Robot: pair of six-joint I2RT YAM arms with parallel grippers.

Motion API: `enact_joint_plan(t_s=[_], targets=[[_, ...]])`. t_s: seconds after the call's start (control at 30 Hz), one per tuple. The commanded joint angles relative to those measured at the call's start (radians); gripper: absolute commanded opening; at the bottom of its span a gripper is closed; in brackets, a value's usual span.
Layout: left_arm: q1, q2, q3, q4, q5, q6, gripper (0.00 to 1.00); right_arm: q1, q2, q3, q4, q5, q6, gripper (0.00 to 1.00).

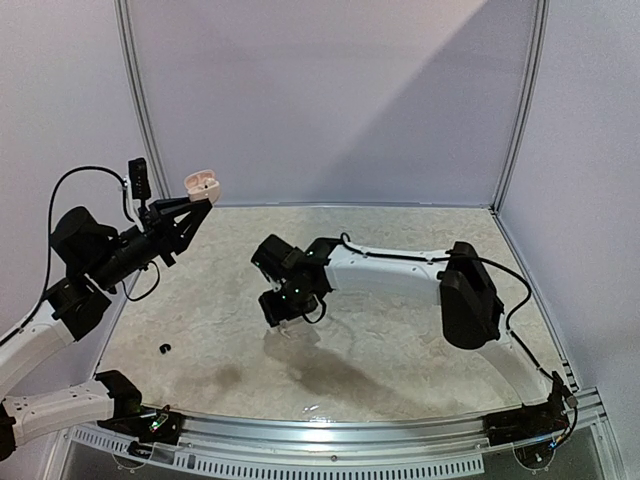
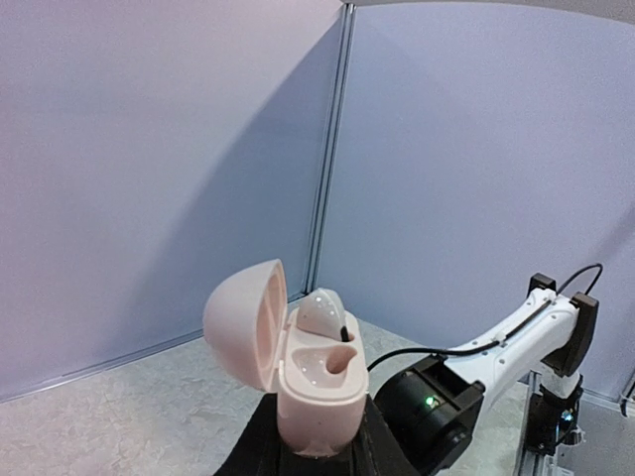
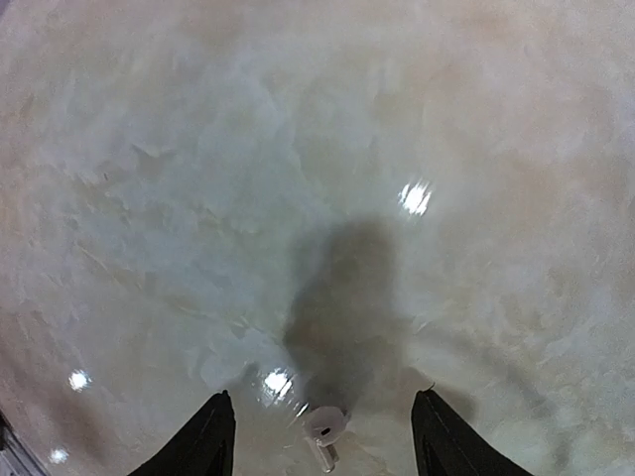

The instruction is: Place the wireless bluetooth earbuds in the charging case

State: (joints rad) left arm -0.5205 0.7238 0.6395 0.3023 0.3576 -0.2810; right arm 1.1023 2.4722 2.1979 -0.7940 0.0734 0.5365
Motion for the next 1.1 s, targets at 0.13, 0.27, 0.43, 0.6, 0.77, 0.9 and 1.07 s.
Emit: enact_joint_plan(t_s=[0.13, 0.27, 0.43, 0.6, 0.77, 0.9, 1.07], targets=[[0.008, 0.005, -0.031, 0.029, -0.001, -0.017, 0.00, 0.048, 0.122, 0.155, -0.179, -0.004, 0.004, 0.49], [0.008, 0.008, -0.033, 0.029, 0.000, -0.015, 0.00, 0.053, 0.135, 0.155, -0.180, 0.000, -0.005, 0.44], [0.008, 0.011, -0.030, 0.031, 0.004, -0.016, 0.00, 0.053, 0.150, 0.155, -0.193, 0.016, -0.018, 0.38], [0.008, 0.015, -0.030, 0.036, 0.006, -0.012, 0.00, 0.057, 0.158, 0.155, -0.190, 0.008, -0.034, 0.30], [0.008, 0.016, -0.029, 0.035, 0.007, -0.011, 0.00, 0.056, 0.164, 0.155, -0.219, 0.039, -0.053, 0.21], [0.008, 0.020, -0.029, 0.036, 0.010, -0.011, 0.00, 0.056, 0.162, 0.155, -0.244, 0.061, -0.065, 0.18], [0.008, 0.023, -0.027, 0.037, 0.013, -0.006, 0.00, 0.056, 0.159, 0.155, -0.287, 0.102, -0.103, 0.17]])
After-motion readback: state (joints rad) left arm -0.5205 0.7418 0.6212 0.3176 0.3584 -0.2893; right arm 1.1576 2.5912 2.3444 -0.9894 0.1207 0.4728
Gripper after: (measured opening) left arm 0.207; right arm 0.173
